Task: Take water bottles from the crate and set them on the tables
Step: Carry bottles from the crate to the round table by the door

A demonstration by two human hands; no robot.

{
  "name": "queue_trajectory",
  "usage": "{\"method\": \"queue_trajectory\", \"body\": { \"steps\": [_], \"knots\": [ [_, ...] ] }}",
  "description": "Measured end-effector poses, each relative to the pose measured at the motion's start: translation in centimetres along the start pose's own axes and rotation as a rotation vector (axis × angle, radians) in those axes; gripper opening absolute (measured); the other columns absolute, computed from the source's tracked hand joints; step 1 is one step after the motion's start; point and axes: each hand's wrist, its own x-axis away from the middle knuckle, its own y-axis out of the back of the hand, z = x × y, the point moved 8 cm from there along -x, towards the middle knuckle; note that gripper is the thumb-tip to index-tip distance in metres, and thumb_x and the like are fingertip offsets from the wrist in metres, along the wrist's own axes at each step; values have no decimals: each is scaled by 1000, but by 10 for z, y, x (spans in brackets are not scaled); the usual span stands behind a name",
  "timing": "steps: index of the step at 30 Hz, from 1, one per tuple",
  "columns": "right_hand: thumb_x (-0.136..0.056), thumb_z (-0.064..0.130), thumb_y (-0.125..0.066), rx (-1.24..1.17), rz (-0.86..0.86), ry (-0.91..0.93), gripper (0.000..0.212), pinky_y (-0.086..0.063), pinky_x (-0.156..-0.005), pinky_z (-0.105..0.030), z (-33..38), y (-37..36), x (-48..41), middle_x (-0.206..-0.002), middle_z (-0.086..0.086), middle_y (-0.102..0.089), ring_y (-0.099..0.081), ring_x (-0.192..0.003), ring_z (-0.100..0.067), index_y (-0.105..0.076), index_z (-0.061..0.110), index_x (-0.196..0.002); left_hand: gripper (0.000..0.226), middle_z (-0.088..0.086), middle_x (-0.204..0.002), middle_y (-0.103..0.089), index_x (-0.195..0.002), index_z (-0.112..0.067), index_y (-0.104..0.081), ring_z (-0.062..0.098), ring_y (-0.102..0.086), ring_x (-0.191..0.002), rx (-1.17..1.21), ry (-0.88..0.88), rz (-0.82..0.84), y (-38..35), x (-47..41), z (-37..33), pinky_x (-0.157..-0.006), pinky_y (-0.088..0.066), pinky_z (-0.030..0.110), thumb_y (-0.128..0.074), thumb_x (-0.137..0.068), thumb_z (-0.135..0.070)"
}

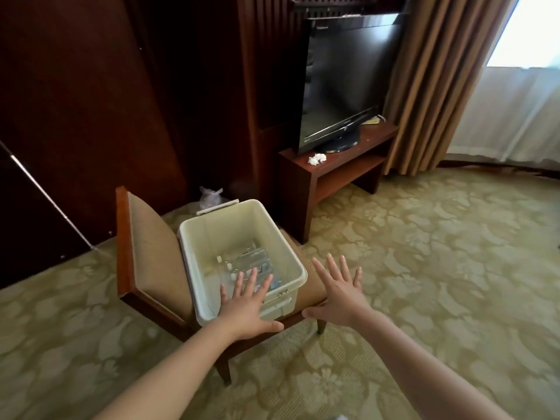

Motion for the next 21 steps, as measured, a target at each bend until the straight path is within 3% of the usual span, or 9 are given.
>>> {"method": "queue_trajectory", "body": {
  "steps": [13,21],
  "knots": [
    [-76,69,-67,145,184,368,117,17,-116,-62,-22,37,-209,-164,-1,24,31,-147,-29,15,39,-154,119,-4,-154,40,-150,-43,22,27,31,-145,401,418,-21,21,-124,14,-117,12,61,-45,-64,-90],
    [-76,68,-67,222,277,617,116,17,-116,-61,-4,48,-284,-164,0,21,29,-148,-29,11,38,-156,112,-2,-159,31,-152,-40,19,27,28,-147,605,672,-108,27,-151,7,-117,10,60,-52,-76,-81]
  ]
}}
